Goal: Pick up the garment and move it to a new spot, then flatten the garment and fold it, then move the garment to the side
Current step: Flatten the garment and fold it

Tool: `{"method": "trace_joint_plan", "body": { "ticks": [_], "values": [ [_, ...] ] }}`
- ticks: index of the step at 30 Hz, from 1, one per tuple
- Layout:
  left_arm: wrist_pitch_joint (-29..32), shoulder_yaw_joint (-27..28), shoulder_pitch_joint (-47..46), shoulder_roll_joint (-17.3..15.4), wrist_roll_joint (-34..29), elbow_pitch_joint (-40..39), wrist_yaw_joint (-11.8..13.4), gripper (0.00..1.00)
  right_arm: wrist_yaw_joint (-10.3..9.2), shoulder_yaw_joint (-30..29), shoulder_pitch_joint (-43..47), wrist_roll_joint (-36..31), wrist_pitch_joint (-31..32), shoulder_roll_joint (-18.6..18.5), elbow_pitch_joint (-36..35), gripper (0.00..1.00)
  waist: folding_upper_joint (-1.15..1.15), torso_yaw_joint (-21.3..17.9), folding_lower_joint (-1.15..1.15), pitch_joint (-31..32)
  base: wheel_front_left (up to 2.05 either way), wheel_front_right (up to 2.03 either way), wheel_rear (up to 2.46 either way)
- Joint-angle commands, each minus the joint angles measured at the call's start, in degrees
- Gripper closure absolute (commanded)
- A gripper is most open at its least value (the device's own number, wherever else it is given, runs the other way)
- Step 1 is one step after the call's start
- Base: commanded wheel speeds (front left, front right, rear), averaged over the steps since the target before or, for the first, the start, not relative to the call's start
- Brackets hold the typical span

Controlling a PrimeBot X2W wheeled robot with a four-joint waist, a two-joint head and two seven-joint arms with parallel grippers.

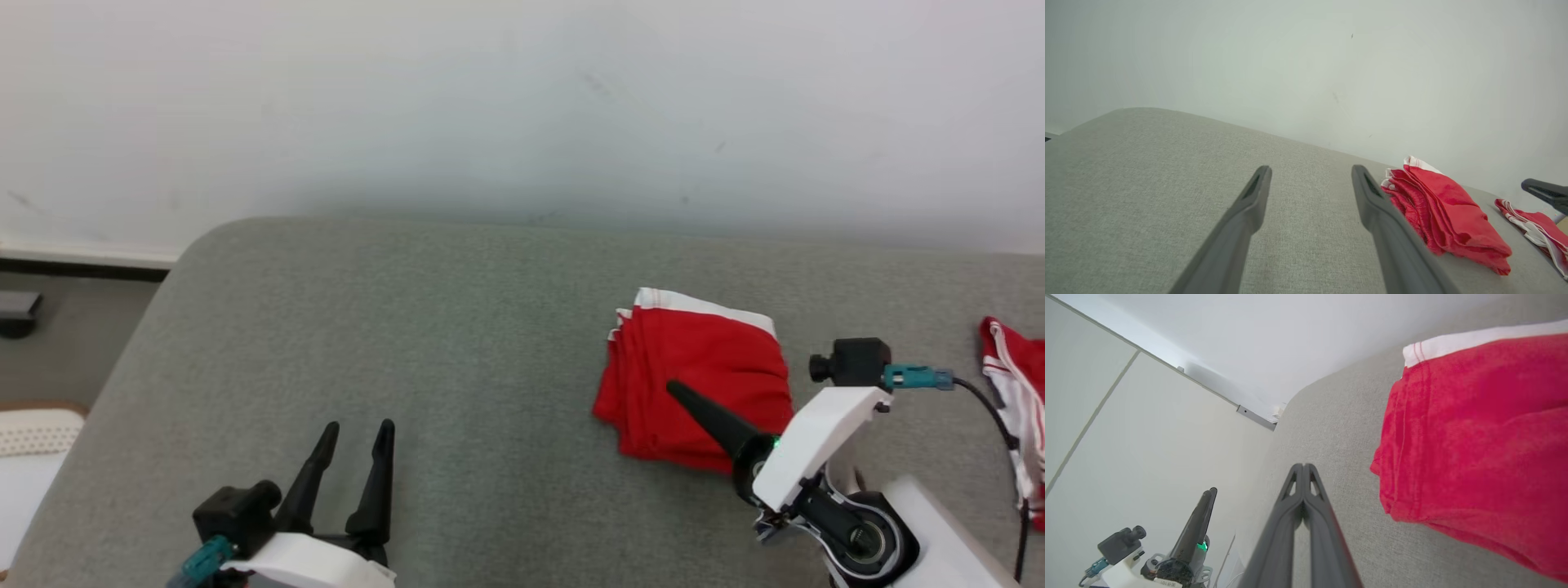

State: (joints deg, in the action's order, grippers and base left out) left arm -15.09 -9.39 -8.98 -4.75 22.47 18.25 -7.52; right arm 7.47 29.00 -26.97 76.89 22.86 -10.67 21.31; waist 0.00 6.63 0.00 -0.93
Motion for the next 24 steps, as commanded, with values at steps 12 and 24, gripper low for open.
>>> {"method": "trace_joint_plan", "body": {
  "ticks": [12, 24],
  "values": [
    [-0.05, 5.76, 1.74, -0.58, -3.16, -4.43, 0.27, 0.0, 0.01, -2.26, 5.03, -13.47, -19.92, -9.45, -10.64, 0.0, 0.0, -8.63, 0.0, 1.45, 0.0, 0.0, 0.0],
    [-0.06, 9.88, 3.98, 0.23, -7.13, -6.62, 0.09, 0.0, 0.01, -13.27, 12.88, -40.94, -37.61, -6.8, -4.29, 0.0, 0.0, -11.26, 0.0, 1.41, 0.0, 0.0, 0.0]
  ]
}}
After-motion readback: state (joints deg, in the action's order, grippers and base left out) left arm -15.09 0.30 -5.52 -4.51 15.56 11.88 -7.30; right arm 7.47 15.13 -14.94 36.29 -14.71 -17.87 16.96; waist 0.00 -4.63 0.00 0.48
